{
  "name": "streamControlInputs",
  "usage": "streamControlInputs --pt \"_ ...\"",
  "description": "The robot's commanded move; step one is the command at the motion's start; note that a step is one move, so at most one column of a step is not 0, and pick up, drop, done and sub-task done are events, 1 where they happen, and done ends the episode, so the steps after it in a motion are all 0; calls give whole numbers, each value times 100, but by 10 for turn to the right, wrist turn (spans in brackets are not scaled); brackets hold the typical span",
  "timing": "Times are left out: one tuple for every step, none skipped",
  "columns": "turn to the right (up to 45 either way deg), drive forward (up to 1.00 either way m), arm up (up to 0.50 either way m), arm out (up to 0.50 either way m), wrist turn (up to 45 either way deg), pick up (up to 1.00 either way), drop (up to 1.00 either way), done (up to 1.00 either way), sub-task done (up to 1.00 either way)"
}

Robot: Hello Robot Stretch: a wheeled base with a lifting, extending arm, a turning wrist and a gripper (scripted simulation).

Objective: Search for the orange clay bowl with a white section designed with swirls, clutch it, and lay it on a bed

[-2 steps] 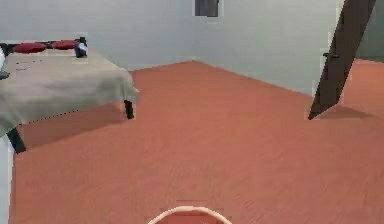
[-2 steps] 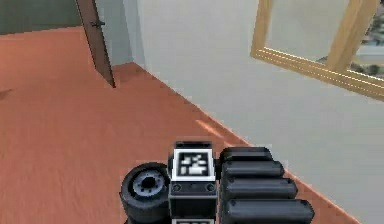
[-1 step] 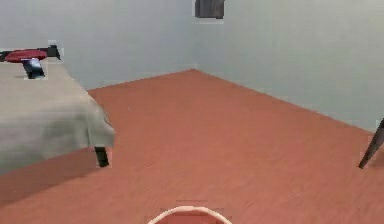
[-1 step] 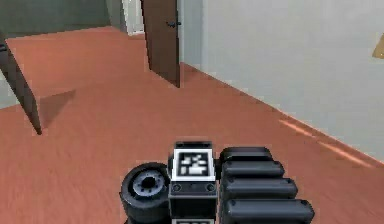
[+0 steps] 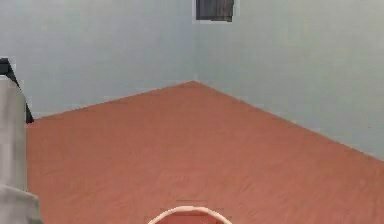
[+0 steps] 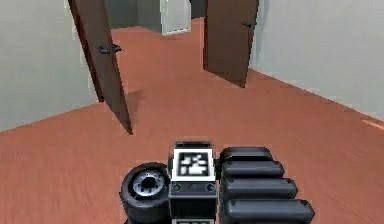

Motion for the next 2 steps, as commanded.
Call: streamControlInputs --pt "-60 0 0 0 0 0 0 0 0" --pt "0 80 0 0 0 0 0 0 0"
